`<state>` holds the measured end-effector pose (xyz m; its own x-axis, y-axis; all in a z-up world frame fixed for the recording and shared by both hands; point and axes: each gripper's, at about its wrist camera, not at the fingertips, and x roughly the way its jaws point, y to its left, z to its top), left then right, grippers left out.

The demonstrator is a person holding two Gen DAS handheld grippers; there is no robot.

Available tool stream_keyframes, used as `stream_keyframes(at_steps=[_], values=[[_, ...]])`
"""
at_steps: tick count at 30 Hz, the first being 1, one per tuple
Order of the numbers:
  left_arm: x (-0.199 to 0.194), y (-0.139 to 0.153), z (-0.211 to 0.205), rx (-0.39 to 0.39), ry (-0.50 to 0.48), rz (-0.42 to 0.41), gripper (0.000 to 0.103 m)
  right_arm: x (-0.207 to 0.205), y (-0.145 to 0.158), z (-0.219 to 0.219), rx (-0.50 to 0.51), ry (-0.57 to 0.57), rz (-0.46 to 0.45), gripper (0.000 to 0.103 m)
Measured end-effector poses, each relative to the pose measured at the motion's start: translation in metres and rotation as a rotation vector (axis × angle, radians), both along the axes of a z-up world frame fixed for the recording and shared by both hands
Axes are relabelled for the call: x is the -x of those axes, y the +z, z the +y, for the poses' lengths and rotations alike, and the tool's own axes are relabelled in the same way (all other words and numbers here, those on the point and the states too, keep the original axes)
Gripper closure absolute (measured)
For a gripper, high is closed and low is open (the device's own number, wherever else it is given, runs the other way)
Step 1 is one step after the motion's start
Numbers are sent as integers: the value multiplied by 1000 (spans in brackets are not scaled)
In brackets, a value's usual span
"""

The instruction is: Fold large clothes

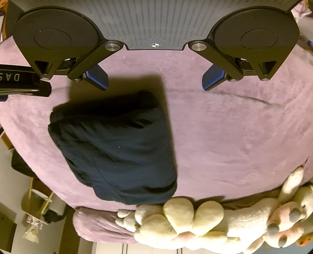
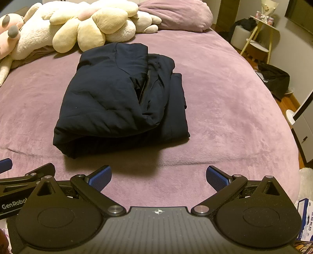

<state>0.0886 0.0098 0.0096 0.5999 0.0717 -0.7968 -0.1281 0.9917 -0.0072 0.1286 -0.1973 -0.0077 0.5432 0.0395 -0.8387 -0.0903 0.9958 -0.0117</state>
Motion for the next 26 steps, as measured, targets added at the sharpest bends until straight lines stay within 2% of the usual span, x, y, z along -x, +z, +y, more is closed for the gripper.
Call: stream_keyframes(at_steps=[9, 16, 22, 26], values=[[2, 1, -2, 12, -21, -17, 0, 0, 0, -1, 1, 0, -4, 0], [1, 1, -4, -1, -24, -17, 0, 1, 0, -1, 4, -1, -8, 0], [3, 2, -7, -41, -22, -26, 0, 1, 0, -1, 8, -4, -12, 0], [2, 2, -5, -32, -24, -22, 0, 1, 0, -2, 8, -7, -13, 0]])
